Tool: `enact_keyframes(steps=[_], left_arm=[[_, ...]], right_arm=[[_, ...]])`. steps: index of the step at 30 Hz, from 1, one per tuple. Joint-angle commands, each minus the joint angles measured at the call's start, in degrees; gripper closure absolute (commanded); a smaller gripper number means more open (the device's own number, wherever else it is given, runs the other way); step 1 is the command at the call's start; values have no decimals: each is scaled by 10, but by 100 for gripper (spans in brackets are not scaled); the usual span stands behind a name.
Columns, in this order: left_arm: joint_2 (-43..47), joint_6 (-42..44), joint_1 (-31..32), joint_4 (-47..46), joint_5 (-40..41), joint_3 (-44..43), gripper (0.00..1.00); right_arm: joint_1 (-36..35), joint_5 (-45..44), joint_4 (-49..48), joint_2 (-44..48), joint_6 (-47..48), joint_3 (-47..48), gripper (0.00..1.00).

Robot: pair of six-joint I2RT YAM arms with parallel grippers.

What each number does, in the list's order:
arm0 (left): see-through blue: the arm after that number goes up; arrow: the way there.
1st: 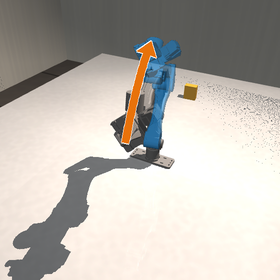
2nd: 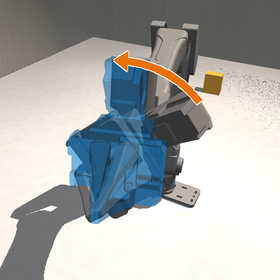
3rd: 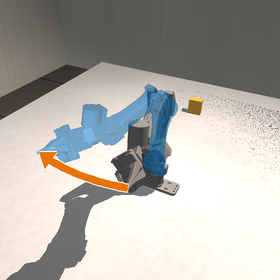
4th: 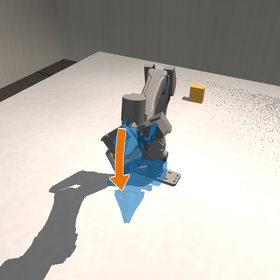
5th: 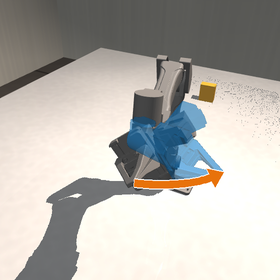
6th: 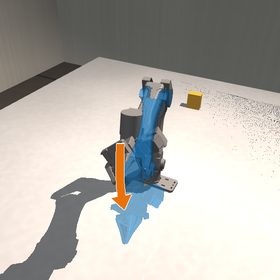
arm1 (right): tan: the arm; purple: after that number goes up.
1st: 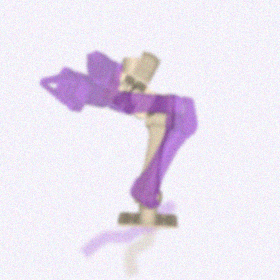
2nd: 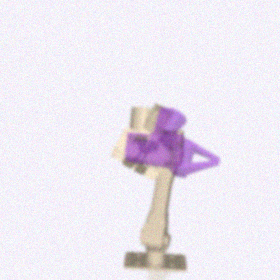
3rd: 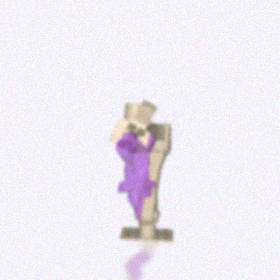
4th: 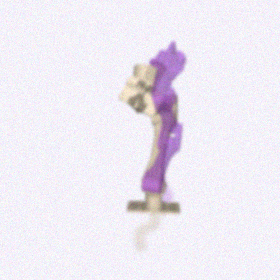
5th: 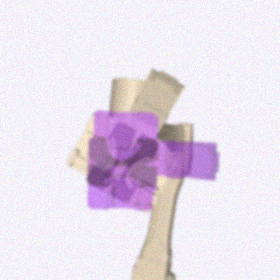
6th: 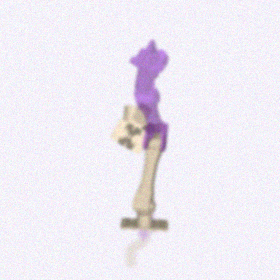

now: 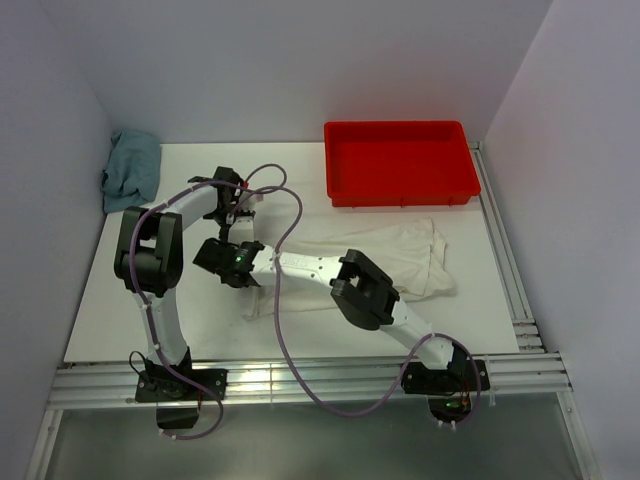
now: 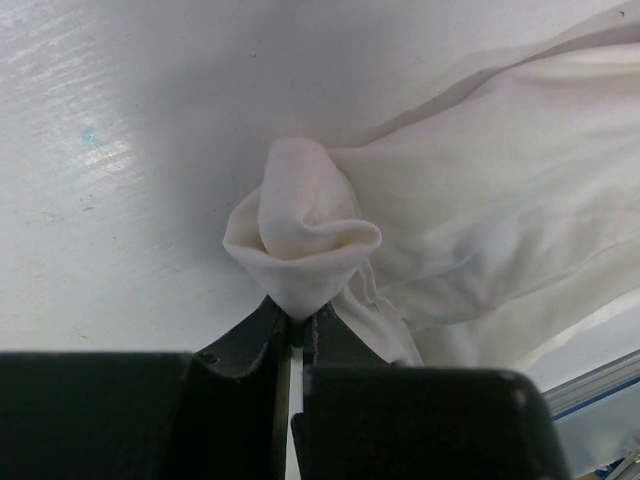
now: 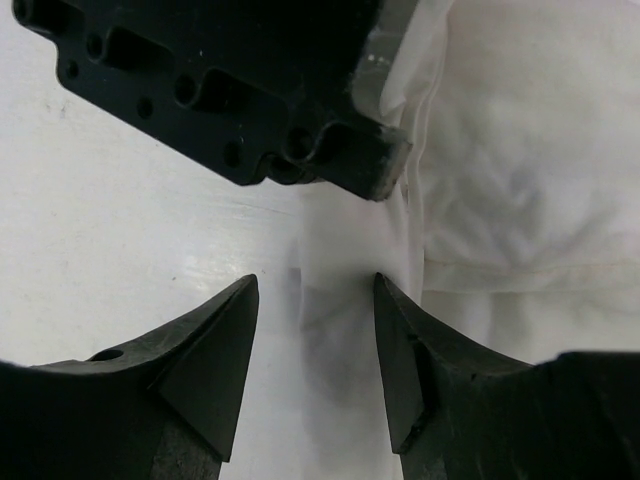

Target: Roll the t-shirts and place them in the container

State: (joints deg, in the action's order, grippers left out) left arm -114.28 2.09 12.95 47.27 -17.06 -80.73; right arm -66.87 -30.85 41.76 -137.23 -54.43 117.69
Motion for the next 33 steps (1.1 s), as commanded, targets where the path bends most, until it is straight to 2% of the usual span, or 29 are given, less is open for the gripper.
enact_keyframes(steps=[1, 18, 23, 27, 29, 31, 33], left_arm=[[-9, 7, 0, -1, 34, -18, 99], [-15, 6, 1, 3, 34, -26, 99], [-15, 6, 1, 5, 33, -28, 95], [-14, 7, 1, 10, 30, -31, 88], [-13, 7, 1, 12, 28, -36, 83], [-14, 9, 1, 14, 26, -39, 80], [-15, 11, 1, 20, 19, -45, 77]], right_arm=[[-2, -24, 29, -26, 5, 39, 43], [-10, -49, 102, -66, -10, 51, 44], [-13, -31, 99, -80, -7, 52, 46], [-12, -18, 111, -90, -6, 61, 48], [-12, -14, 127, -97, -7, 66, 54], [-12, -10, 136, -102, -9, 67, 68], [-12, -4, 143, -101, -11, 61, 71]])
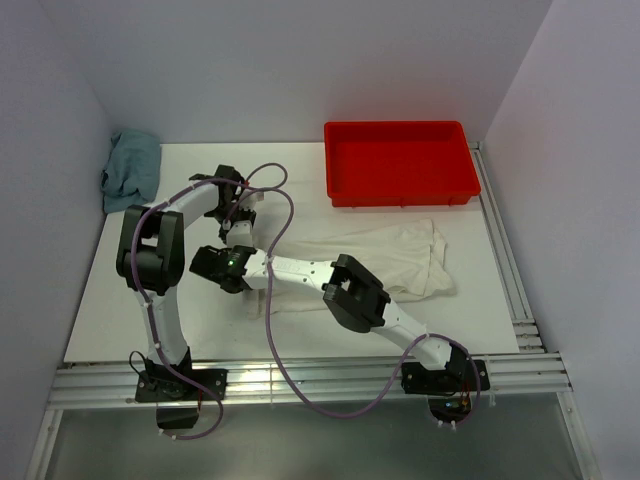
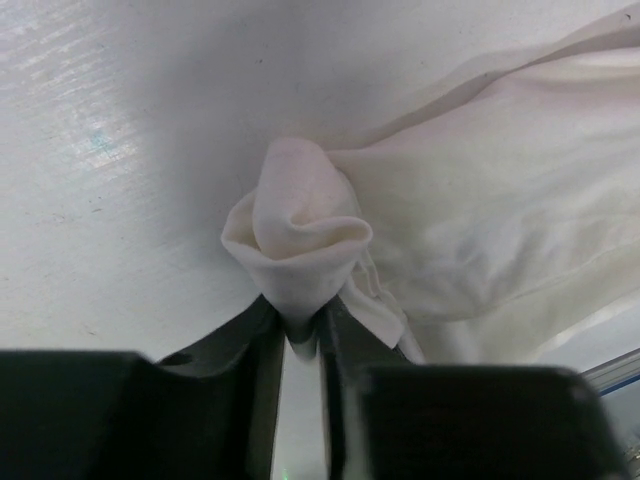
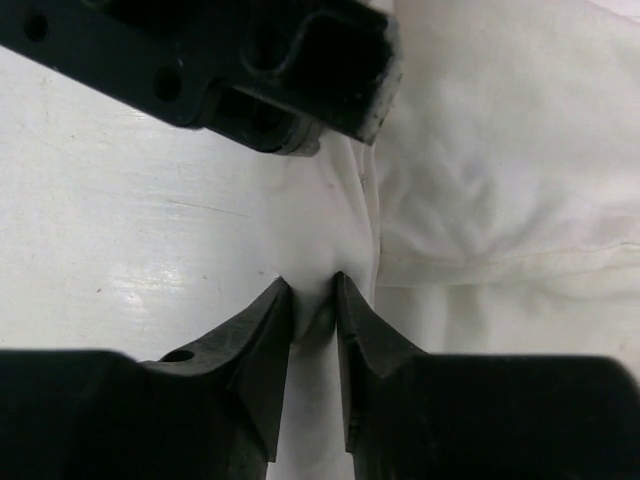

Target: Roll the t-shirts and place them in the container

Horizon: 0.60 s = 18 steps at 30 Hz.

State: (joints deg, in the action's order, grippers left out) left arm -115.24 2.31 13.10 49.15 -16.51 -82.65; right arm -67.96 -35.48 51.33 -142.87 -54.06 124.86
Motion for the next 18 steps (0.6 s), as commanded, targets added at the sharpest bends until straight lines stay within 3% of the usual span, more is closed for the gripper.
enact_keyframes(steps=[1, 3, 7, 10, 18], left_arm=[[-7, 9, 0, 2, 11, -28, 74], [-7, 9, 0, 6, 8, -37, 70], [4, 14, -3, 14, -10, -56, 49], [10, 19, -10, 34, -32, -89, 39], [17, 42, -58, 87, -146, -183, 32]], right_arm=[[-1, 46, 45, -40, -16, -17, 72], [0, 56, 18, -29, -19, -53, 75], [5, 105, -88, 31, -18, -148, 78], [12, 159, -194, 78, -17, -231, 80], [50, 322, -513, 173, -56, -456, 85]])
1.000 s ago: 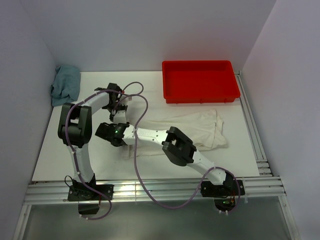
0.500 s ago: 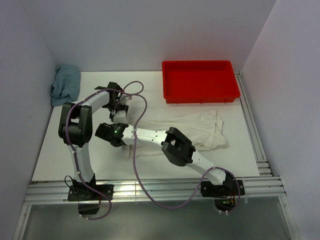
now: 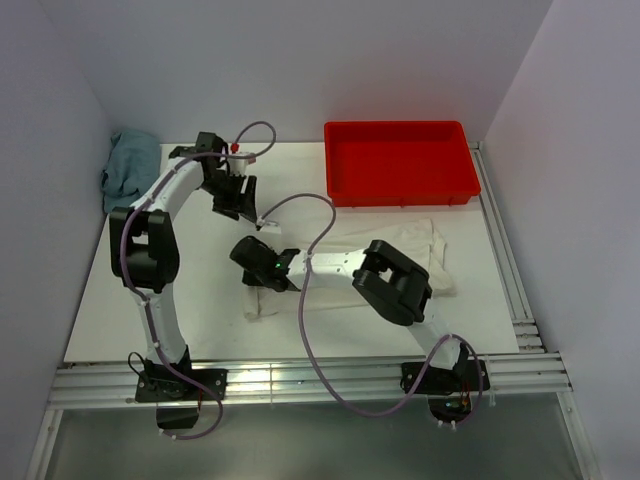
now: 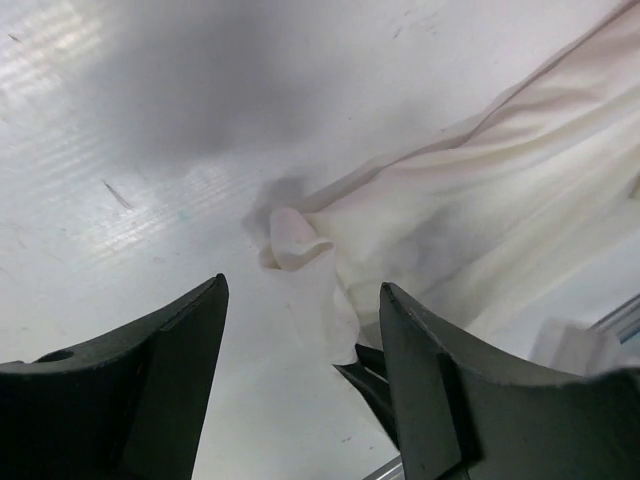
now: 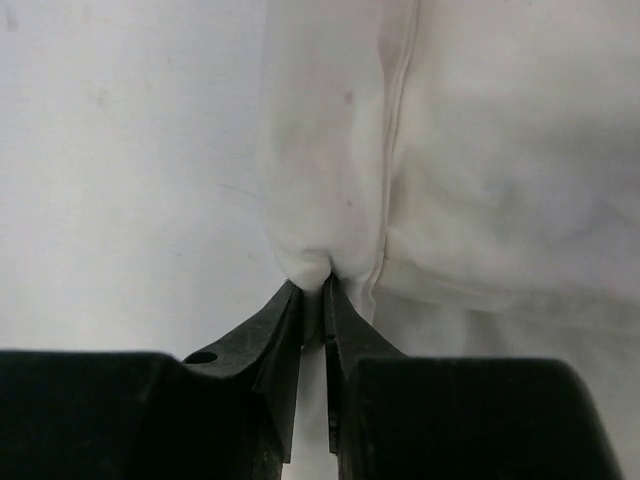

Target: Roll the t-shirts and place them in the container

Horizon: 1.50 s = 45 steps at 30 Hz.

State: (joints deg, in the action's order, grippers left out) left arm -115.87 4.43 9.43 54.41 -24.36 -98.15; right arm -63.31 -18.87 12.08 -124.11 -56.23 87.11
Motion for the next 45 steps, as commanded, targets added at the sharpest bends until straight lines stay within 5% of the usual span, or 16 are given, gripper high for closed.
enact_keyframes(steps=[1, 5, 11, 26, 36, 39, 43, 45], left_arm=[[31, 29, -31, 36, -80, -28, 32], [52, 49, -54, 25, -117, 21, 32], [65, 80, -75, -11, -146, 112, 32], [58, 103, -68, -109, -193, 237, 31], [39, 59, -44, -154, -111, 240, 35], [26, 37, -44, -164, -88, 229, 43], [18, 5, -39, -166, -57, 207, 76], [21, -8, -36, -164, -32, 201, 84]], right_arm=[[7, 174, -168, -3, -42, -98, 86], [32, 247, -375, 7, -123, -193, 88], [56, 281, -534, 5, -212, -310, 91], [67, 288, -551, 1, -256, -346, 91], [68, 287, -534, 1, -255, -337, 91], [69, 285, -522, 5, -251, -334, 91], [68, 271, -488, 19, -229, -330, 91], [67, 257, -454, 29, -218, -324, 90]])
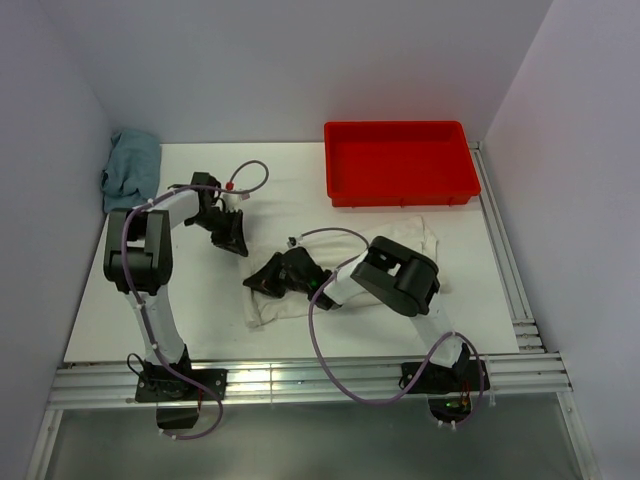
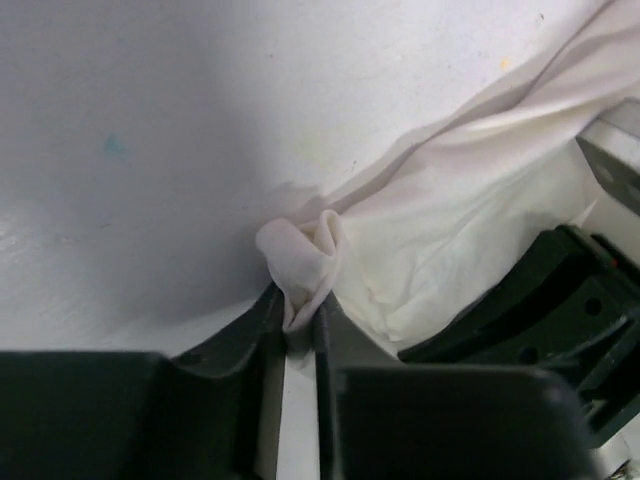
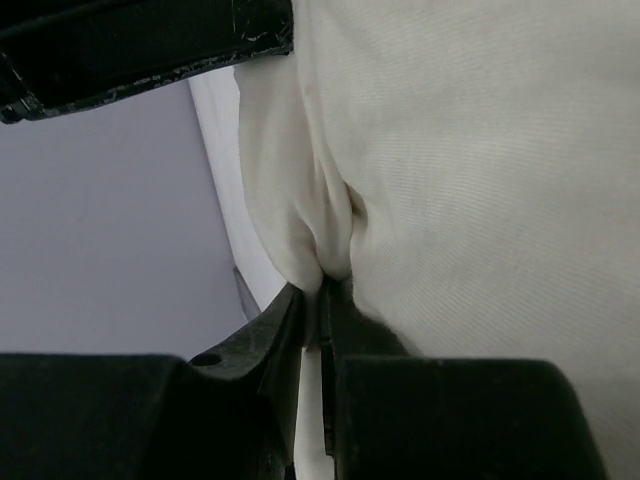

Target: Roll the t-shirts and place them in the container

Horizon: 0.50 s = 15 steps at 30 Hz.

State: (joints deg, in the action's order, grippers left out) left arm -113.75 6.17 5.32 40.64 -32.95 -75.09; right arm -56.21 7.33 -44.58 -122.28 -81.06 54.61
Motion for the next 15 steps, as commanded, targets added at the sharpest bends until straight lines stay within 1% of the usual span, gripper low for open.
enact_keyframes(steps=[1, 2, 3, 7, 8, 9, 10, 11, 13, 15], left_arm=[[2, -29, 11, -25, 64, -32, 93], [2, -34, 14, -22, 73, -35, 97], [3, -41, 21, -17, 91, -37, 100], [13, -56, 41, -14, 139, -45, 100], [15, -57, 45, -13, 147, -46, 100], [17, -56, 52, -11, 160, -47, 100], [16, -77, 56, -5, 166, -52, 100], [16, -78, 58, -1, 172, -55, 100], [14, -80, 69, 7, 189, -61, 100], [13, -81, 77, 12, 198, -66, 100]], right_arm=[[-5, -10, 124, 15, 43, 2, 89], [-7, -15, 149, 20, 49, 8, 85], [-10, -29, 164, 30, 56, 11, 84], [-26, -72, 263, 56, 101, 34, 75], [-30, -72, 279, 62, 108, 44, 72], [-39, -92, 294, 70, 115, 51, 71], [-44, -107, 332, 71, 128, 59, 69], [-50, -117, 352, 72, 134, 77, 66], [-66, -143, 402, 74, 145, 92, 65], [-77, -158, 426, 77, 147, 106, 60]])
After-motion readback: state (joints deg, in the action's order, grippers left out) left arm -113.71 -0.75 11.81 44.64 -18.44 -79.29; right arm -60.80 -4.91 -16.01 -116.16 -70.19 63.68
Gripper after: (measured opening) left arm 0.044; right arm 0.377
